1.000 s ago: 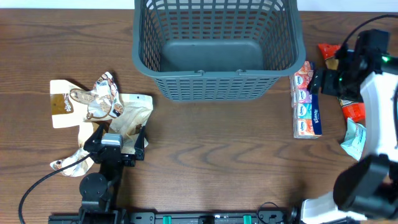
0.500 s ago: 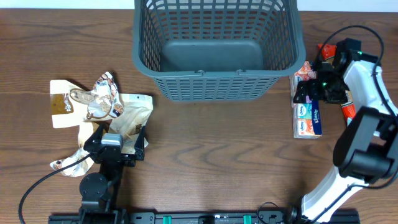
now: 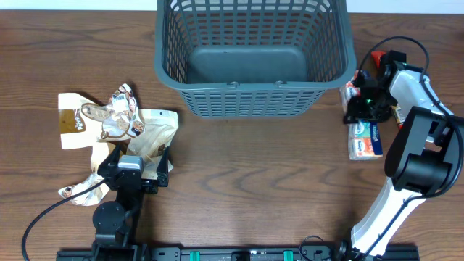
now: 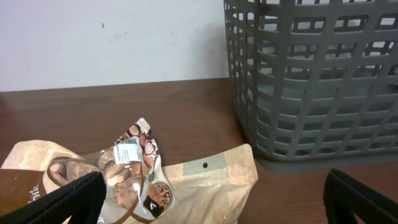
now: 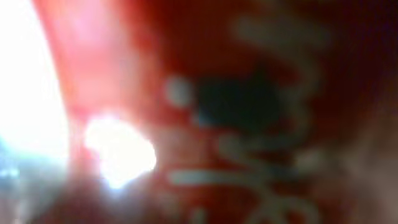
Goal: Pack container
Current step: 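Lift the tissue box with the right gripper and lower it into the basket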
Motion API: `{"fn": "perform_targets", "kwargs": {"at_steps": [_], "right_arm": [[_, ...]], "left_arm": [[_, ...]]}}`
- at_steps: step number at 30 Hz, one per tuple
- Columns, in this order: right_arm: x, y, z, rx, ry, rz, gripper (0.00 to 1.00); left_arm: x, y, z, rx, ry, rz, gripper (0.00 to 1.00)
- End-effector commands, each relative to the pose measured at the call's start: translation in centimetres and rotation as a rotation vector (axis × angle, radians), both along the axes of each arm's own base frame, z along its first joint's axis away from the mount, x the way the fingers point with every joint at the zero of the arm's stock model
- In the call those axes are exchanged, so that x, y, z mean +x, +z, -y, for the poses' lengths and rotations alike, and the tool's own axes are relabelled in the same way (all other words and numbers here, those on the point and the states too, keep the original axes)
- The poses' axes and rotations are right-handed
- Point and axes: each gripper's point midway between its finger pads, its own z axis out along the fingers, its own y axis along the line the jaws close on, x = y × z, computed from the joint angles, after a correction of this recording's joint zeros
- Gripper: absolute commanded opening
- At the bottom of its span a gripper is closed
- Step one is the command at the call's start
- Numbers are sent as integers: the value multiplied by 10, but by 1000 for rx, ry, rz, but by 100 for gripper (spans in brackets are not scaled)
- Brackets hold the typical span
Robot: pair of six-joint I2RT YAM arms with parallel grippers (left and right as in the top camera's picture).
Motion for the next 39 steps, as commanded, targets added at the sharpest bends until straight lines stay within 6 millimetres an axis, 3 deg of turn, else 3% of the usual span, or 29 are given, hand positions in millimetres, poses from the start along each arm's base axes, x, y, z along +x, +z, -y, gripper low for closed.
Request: {"fn": "perform_targets", "kwargs": {"at_steps": [1, 2, 7, 11, 13, 17, 18, 23, 27, 31, 36, 39], "right_arm": [[-4, -19, -10, 37, -20, -41, 10], [-4, -18, -10, 37, -33, -41, 2], [3, -5, -9, 33, -91, -25, 1], [25, 42, -9, 56, -94, 48, 1], [40, 77, -5, 44, -122, 110, 1], [70, 169, 2, 14, -153, 306, 1], [75, 200, 3, 3, -158, 377, 1], [83, 320, -12, -32, -118, 676, 1], [69, 395, -69, -5, 104, 875, 1], [50, 437, -141, -46, 447, 1008, 1], [26, 443, -237, -112, 967, 1082, 1], [23, 432, -272, -165, 1211, 1089, 1]], "left_arm": [[-2, -15, 6, -10, -33, -53, 99], [-2, -15, 6, -10, -33, -53, 99], [-2, -15, 6, -10, -33, -53, 99], [-2, -15, 6, -11, -33, -53, 98], [-2, -15, 6, -10, -33, -53, 99], [-2, -15, 6, -10, -33, -53, 98], [-2, -15, 6, -11, -33, -53, 99], [-2, -15, 6, -11, -33, -53, 99], [-2, -15, 6, -15, -32, -53, 99], [-2, -15, 6, -37, -29, -56, 99], [-2, -15, 6, -48, -28, -58, 99], [-2, -15, 6, -48, -28, -58, 99]]}}
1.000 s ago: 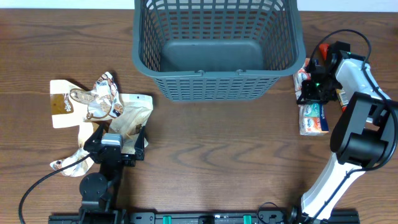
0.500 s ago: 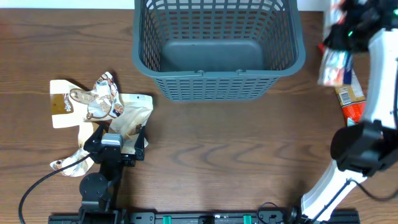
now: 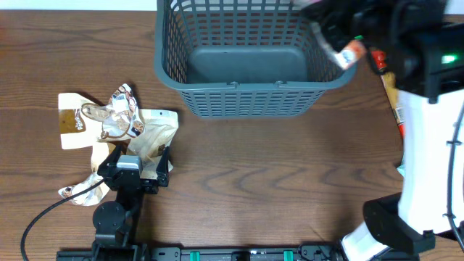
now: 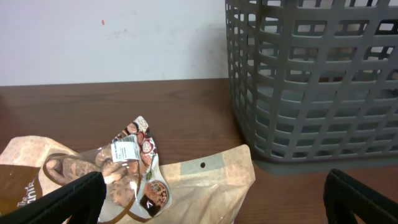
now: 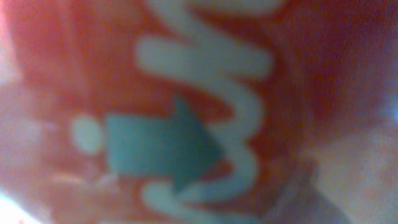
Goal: Pack container
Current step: 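Lift the tissue box with the right gripper and lower it into the basket, then move the right gripper to the orange snack bar package and grasp it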
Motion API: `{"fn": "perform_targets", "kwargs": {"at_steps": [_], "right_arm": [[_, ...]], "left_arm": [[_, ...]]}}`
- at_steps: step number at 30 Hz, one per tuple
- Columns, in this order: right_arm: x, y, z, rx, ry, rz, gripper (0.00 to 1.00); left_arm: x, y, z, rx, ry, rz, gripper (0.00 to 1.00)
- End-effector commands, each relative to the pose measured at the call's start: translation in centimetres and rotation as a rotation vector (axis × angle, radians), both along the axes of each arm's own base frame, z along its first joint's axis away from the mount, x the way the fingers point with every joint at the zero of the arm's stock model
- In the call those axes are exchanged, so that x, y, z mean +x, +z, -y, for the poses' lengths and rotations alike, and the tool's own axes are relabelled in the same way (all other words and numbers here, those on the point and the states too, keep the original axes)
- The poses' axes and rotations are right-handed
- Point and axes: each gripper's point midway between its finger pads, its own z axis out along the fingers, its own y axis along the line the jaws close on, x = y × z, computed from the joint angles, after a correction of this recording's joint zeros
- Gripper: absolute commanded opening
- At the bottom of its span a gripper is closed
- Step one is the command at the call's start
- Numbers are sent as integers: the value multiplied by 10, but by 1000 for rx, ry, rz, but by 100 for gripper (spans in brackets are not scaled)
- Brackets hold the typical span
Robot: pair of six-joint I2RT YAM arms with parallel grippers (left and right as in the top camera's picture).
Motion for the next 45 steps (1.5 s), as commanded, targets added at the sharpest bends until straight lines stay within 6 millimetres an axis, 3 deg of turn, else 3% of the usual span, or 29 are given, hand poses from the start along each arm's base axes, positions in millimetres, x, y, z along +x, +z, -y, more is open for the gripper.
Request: {"fn": "perform_targets", "kwargs": {"at_steps": [1, 7, 12, 17, 21, 23, 26, 29, 31, 32, 33, 35, 39, 43, 45], "right_arm": [[4, -15, -32, -236, 242, 118, 1], [25, -68, -67, -314, 473, 87, 1], [45, -151, -83, -309, 537, -119, 1], [56, -246, -75, -351, 466, -401, 1], [49, -301, -62, -384, 451, -585, 3], [46, -316, -56, -397, 440, -638, 6], [45, -323, -53, -393, 427, -668, 16], [47, -311, -54, -388, 423, -637, 25], [52, -290, -56, -371, 404, -583, 32], [56, -274, -57, -355, 385, -545, 44], [60, -256, -59, -336, 364, -499, 99], [66, -213, -59, -299, 332, -390, 99], [71, -108, -48, -186, 227, -137, 99], [57, -23, -10, -101, 118, 48, 99], [50, 14, 22, -53, 28, 122, 99]], "left_arm": [[-2, -14, 6, -18, -32, -53, 98], [-2, -14, 6, -18, -32, -53, 99], [-2, -14, 6, -18, -32, -53, 99], [-2, -14, 6, -18, -32, -53, 99], [-2, -14, 6, -18, -32, -53, 99], [-2, -14, 6, -18, -32, -53, 99], [-2, -14, 6, -18, -32, -53, 99], [-2, -14, 6, -25, -31, -54, 99], [-2, -14, 6, -25, -31, -54, 99], [-2, -14, 6, -25, -31, -54, 99], [-2, -14, 6, -25, -31, -54, 99], [-2, -14, 6, -25, -31, -54, 99], [-2, -14, 6, -25, -31, -54, 99], [-2, -14, 6, -25, -31, -54, 99], [-2, -14, 6, -25, -31, -54, 99]]}}
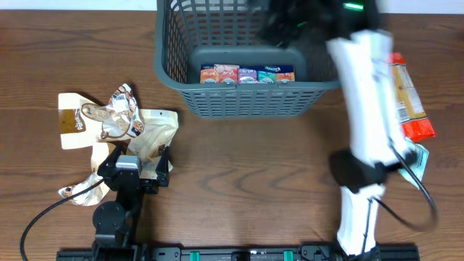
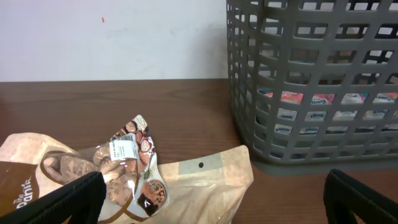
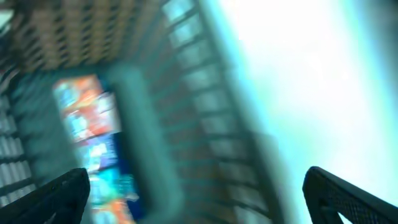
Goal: Pack container
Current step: 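Move the right gripper to the orange snack bar package and grasp it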
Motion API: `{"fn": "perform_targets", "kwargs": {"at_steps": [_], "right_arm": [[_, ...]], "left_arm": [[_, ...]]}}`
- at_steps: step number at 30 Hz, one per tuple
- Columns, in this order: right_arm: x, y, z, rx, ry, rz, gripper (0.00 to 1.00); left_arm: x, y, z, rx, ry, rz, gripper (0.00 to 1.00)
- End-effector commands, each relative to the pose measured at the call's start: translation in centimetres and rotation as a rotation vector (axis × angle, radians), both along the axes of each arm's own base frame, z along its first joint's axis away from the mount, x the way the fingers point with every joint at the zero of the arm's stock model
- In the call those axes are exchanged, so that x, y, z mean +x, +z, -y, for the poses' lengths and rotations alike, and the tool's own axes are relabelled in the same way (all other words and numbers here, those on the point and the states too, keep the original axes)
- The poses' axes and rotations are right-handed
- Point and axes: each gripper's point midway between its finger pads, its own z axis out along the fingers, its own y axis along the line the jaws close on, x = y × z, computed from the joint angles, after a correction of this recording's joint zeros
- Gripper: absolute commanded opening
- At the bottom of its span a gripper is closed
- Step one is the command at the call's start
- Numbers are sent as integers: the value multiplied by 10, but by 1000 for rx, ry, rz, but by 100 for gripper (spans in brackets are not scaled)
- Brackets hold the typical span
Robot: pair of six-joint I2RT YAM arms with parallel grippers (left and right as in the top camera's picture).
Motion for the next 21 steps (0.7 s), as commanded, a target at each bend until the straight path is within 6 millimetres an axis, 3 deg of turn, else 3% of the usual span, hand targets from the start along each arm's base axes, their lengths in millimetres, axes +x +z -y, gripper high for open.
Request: {"fn": "perform_targets", "kwargs": {"at_steps": [1, 4, 5, 7, 10, 14, 17, 21], "right_arm": [[-16, 67, 62, 134, -186, 108, 99], [-13, 95, 138, 281, -487, 145, 99], [-12, 96, 169, 333, -604, 135, 99], [-17, 86, 207, 365, -723, 93, 99], [-26, 49, 256, 353, -850, -38, 99], [-36, -8, 304, 278, -963, -218, 99], [-39, -52, 333, 223, -1006, -350, 99], [-28, -113, 364, 207, -1050, -502, 99]], "left_arm": [[-2, -14, 6, -6, -33, -51, 99], [-2, -14, 6, -6, -33, -51, 99], [-2, -14, 6, -6, -33, -51, 99], [-2, -14, 6, -6, -33, -51, 99], [-2, -14, 6, -6, -33, -51, 99], [-2, -14, 6, -6, -33, -51, 98], [-2, -14, 6, -6, -33, -51, 99], [-2, -14, 5, -6, -33, -51, 99]]}}
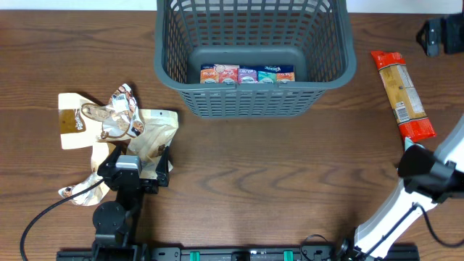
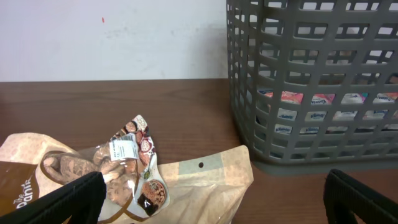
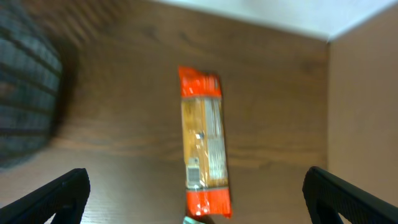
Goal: Pack container
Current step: 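Move the right gripper to the orange snack bar package and grasp it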
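The grey mesh basket (image 1: 254, 94) stands at the back centre, with a multi-coloured pack (image 1: 247, 74) lying against its near wall, also seen through the mesh (image 2: 323, 98). A long orange and tan packet (image 1: 402, 94) lies on the table right of the basket; in the right wrist view the packet (image 3: 202, 149) lies lengthwise far below. My right gripper (image 3: 199, 205) is open and empty high above it, showing at the overhead view's top right edge (image 1: 441, 34). My left gripper (image 2: 211, 199) rests open over brown snack bags (image 2: 124, 180), nothing between its fingers.
Crumpled brown and clear snack bags (image 1: 116, 123) lie at the left of the wooden table (image 1: 254, 174). My right arm's elbow (image 1: 428, 170) stands at the right edge. A teal sliver of another pack (image 3: 193, 219) shows below the long packet.
My right arm was stretched over the basket; it now stands at the far right, its open gripper high over the long packet. The pack in the basket and my left arm have not moved.
My right gripper was down on packs right of the basket, red filling its camera. Then it held a colourful pack above the basket's right rim. Then the pack lay inside the basket and the gripper was open. Now the arm is back over the right side.
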Motion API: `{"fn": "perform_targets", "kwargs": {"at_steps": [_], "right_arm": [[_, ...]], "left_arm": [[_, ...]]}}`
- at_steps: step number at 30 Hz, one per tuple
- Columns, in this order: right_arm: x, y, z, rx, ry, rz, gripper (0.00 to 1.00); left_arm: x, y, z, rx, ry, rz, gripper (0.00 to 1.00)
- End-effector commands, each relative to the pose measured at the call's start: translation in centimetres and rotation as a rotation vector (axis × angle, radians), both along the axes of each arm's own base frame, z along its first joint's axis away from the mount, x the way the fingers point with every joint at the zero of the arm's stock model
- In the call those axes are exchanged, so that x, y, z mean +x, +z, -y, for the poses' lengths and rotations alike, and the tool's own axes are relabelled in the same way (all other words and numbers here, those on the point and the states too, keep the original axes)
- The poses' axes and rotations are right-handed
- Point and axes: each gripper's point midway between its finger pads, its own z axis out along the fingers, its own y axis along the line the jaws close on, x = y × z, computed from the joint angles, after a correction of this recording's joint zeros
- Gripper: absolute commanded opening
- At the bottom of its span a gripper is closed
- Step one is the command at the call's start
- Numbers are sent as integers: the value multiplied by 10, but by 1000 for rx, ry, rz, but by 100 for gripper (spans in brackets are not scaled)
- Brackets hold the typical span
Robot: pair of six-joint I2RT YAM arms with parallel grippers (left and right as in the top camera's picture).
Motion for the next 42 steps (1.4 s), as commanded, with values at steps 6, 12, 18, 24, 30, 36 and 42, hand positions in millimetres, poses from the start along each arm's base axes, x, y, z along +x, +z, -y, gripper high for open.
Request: {"fn": "perform_targets", "kwargs": {"at_steps": [6, 12, 18, 24, 30, 36, 42], "right_arm": [[20, -134, 35, 75, 19, -301, 99], [22, -218, 51, 87, 0, -477, 99], [17, -263, 70, 96, -68, -549, 99], [15, -276, 77, 123, -103, -559, 99], [12, -296, 77, 140, -104, -593, 99], [13, -305, 77, 148, -113, -597, 99], [16, -312, 75, 155, -108, -593, 99]], "left_arm": [[-2, -14, 6, -6, -33, -51, 99], [-2, -14, 6, -6, -33, -51, 99], [-2, -14, 6, -11, -33, -52, 99], [-2, -14, 6, -11, -33, -52, 99], [-2, -14, 5, -10, -32, -52, 98], [-2, -14, 5, -10, -32, -52, 98], [-2, -14, 5, -10, -32, -52, 98]]}}
